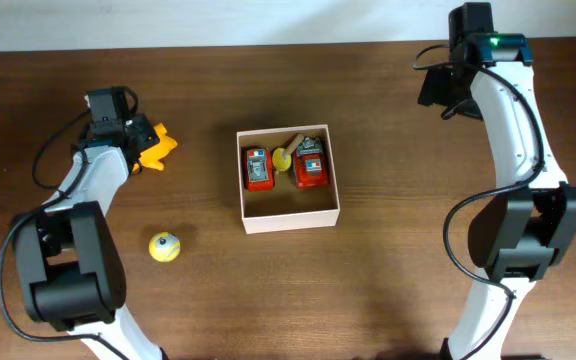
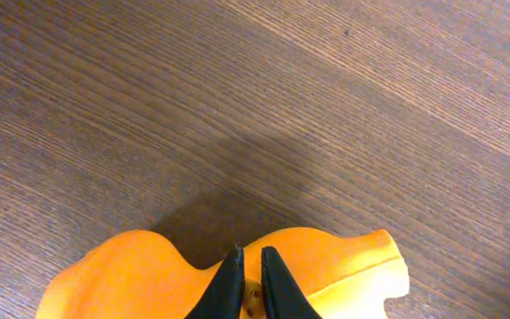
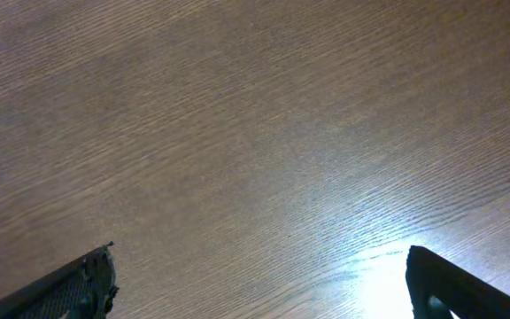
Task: Pack container
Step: 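Lift the airplane and carry it right into the box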
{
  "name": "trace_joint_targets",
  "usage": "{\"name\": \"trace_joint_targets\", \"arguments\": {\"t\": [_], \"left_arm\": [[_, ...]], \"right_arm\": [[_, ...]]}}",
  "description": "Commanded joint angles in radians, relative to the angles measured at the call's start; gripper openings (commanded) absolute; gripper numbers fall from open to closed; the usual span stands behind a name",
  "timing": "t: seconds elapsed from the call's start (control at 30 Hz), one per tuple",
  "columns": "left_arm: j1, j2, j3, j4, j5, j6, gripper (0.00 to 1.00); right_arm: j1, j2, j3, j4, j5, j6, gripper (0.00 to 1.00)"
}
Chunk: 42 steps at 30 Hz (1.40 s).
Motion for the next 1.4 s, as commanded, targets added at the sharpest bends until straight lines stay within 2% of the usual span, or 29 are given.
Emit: {"name": "trace_joint_targets", "arguments": {"t": [0.0,0.2,0.37,0.67,0.83,1.0,1.1,1.37], "left_arm": [[-0.004,-0.087,0.009,-0.013,0.027,0.025,0.07],[-0.018,-0.255,0.009,-0.086,0.027,0.098,0.07],[-0.057,-0.374,0.009,-0.159,0.027,0.115,0.07],[-0.248,-0.511,0.009,-0.262,0.027,0.115,0.07],[-0.396,-0.515,0.009,-0.267,0.023,0.113,0.07],[-0.533,-0.504,0.008,-0.267,-0.051,0.105,0.07],[-0.606,-0.481,0.008,-0.267,-0.098,0.072,0.07],[-0.738,-0.357,0.008,-0.267,-0.098,-0.051,0.07]], "right_arm": [[-0.003,0.004,0.000,0.000,0.008,0.004,0.99],[-0.003,0.004,0.000,0.000,0.008,0.004,0.99],[-0.003,0.004,0.000,0.000,0.008,0.004,0.99],[-0.003,0.004,0.000,0.000,0.008,0.004,0.99],[-0.003,0.004,0.000,0.000,0.008,0.004,0.99],[-0.003,0.004,0.000,0.000,0.008,0.004,0.99],[-0.003,0.004,0.000,0.000,0.008,0.004,0.99],[-0.003,0.004,0.000,0.000,0.008,0.004,0.99]]}}
